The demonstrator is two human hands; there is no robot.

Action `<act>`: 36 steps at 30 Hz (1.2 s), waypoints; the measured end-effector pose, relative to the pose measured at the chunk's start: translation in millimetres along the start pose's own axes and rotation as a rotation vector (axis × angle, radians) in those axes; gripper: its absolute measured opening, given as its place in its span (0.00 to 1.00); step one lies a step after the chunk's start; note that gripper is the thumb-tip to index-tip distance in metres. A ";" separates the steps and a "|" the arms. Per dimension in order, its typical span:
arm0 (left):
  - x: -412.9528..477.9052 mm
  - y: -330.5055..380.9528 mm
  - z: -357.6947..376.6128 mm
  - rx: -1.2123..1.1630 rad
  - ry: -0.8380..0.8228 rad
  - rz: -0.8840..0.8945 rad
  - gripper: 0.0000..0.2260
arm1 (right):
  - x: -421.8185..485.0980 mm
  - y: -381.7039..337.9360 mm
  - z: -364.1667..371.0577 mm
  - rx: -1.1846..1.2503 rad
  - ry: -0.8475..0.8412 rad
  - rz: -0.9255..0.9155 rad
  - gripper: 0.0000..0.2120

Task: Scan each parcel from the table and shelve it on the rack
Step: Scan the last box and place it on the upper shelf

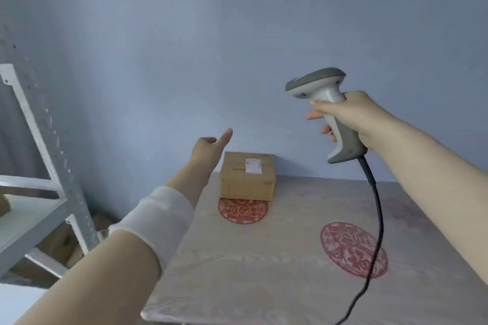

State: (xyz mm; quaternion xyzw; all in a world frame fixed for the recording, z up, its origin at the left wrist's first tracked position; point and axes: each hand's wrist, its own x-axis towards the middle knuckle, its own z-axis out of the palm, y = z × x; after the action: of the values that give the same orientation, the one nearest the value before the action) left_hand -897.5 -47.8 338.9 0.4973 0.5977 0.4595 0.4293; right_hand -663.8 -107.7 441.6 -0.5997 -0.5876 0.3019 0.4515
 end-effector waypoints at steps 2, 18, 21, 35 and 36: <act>37.5 -9.7 13.0 -0.010 -0.025 -0.039 0.37 | 28.2 15.8 -0.4 -0.026 -0.001 0.026 0.12; 258.4 -132.7 104.3 0.106 -0.015 -0.425 0.49 | 265.2 184.6 60.7 0.012 -0.088 0.296 0.08; 289.6 -154.5 116.7 0.079 0.081 -0.493 0.50 | 307.1 223.7 77.0 0.060 -0.134 0.333 0.09; 424.2 -261.2 126.5 -0.198 0.162 -0.717 0.54 | 414.8 369.5 150.1 0.240 -0.112 0.685 0.07; 428.4 -266.0 128.2 -0.203 0.157 -0.721 0.53 | 417.5 375.7 153.7 0.247 -0.113 0.705 0.07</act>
State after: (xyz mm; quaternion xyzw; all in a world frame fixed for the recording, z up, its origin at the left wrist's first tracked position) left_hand -884.9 369.4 28.3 0.1734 0.7167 0.3726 0.5635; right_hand -585.6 366.1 112.1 -0.6887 -0.3282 0.5400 0.3555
